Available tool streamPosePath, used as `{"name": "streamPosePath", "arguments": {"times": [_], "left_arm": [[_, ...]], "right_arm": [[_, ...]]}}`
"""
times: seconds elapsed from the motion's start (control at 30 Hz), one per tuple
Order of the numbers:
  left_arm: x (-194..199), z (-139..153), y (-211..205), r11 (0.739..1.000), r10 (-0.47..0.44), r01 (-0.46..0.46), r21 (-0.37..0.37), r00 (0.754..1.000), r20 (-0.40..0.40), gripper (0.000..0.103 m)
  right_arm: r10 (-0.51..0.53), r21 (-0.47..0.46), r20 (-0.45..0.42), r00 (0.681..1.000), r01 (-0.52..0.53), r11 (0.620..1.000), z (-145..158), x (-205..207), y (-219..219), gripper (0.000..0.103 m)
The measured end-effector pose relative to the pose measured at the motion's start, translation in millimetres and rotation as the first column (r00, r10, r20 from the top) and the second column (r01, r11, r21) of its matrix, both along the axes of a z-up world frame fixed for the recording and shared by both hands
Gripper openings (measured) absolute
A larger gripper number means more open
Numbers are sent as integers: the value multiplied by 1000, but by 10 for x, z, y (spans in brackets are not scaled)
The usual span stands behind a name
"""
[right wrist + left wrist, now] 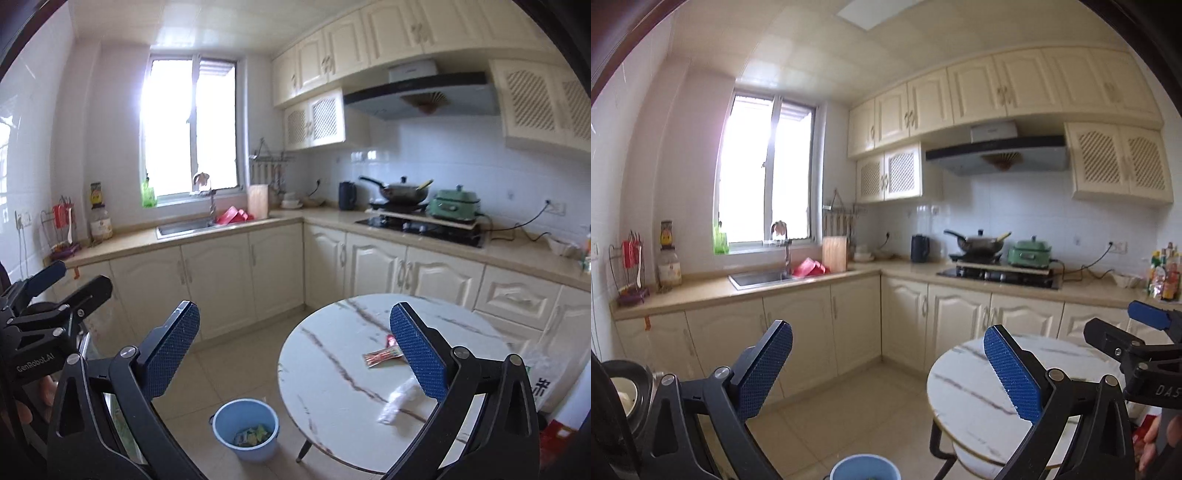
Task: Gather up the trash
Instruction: 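Lift both grippers away from the bucket back toward the table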
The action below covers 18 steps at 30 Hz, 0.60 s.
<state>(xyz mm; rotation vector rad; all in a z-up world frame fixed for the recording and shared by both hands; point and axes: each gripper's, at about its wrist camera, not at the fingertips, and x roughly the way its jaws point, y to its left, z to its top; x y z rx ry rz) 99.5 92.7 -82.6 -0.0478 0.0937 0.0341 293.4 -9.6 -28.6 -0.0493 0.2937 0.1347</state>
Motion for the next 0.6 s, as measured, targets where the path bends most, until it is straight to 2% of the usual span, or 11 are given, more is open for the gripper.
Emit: {"name": "streamPosePath", "arguments": {"times": [0.2, 0.37, 0.57, 0.6], "left_arm": [[-474, -294, -37, 999, -44, 44, -2, 998, 46, 102], [-788, -332, -63, 995, -103, 102, 23, 992, 76, 102], [-812, -281, -108, 992, -122, 119, 43, 990, 72, 102], [-698, -230, -133, 991, -126, 123, 44, 990, 69, 102]], "right_arm": [[-111, -17, 80, 991, 113, 993, 259, -392, -257, 103], [-163, -6, 123, 979, 165, 986, 397, -614, -418, 103], [-201, 11, 141, 969, 201, 979, 468, -670, -613, 103], [-205, 13, 140, 969, 206, 979, 464, -668, -647, 103]]}}
